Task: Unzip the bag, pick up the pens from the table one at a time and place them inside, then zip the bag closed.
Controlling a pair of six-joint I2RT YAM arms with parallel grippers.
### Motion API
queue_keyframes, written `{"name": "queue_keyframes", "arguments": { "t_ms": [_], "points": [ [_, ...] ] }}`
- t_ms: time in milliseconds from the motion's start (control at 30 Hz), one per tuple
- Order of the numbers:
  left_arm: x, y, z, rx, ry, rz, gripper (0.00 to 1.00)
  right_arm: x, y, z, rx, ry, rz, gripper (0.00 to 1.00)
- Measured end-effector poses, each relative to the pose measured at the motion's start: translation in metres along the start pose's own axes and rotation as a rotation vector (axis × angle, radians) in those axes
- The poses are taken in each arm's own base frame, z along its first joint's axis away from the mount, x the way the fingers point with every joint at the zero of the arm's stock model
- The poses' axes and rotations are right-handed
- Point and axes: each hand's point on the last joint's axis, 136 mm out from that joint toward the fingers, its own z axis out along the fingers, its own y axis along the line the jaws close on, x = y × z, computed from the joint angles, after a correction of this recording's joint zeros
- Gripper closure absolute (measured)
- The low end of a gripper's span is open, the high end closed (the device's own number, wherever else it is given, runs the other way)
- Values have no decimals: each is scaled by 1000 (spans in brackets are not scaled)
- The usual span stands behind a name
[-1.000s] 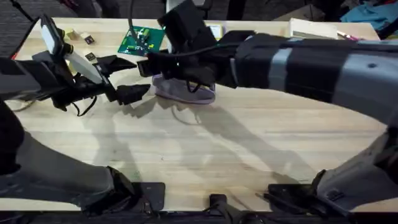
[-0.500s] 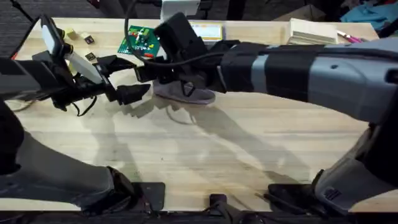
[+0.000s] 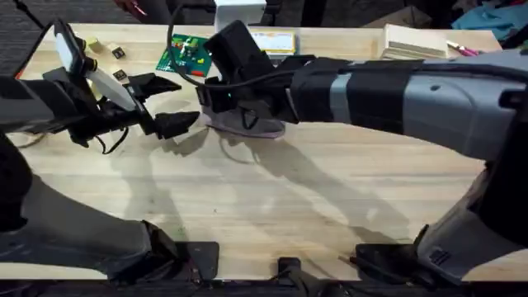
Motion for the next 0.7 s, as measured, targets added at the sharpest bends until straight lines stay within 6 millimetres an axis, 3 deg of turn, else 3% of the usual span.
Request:
{"name": "queue_keyframes", "arguments": {
  "t_ms": [67, 133, 700],
  "points": [
    [0, 0, 0, 0, 0, 0, 7, -1, 1, 0, -3, -3, 1, 886],
    [0, 0, 0, 0, 0, 0, 7, -1, 1, 0, -4, -4, 3, 961],
    [-1, -4, 5, 17, 2, 4, 8, -8, 4, -8, -13, -17, -12, 970]
  ]
}}
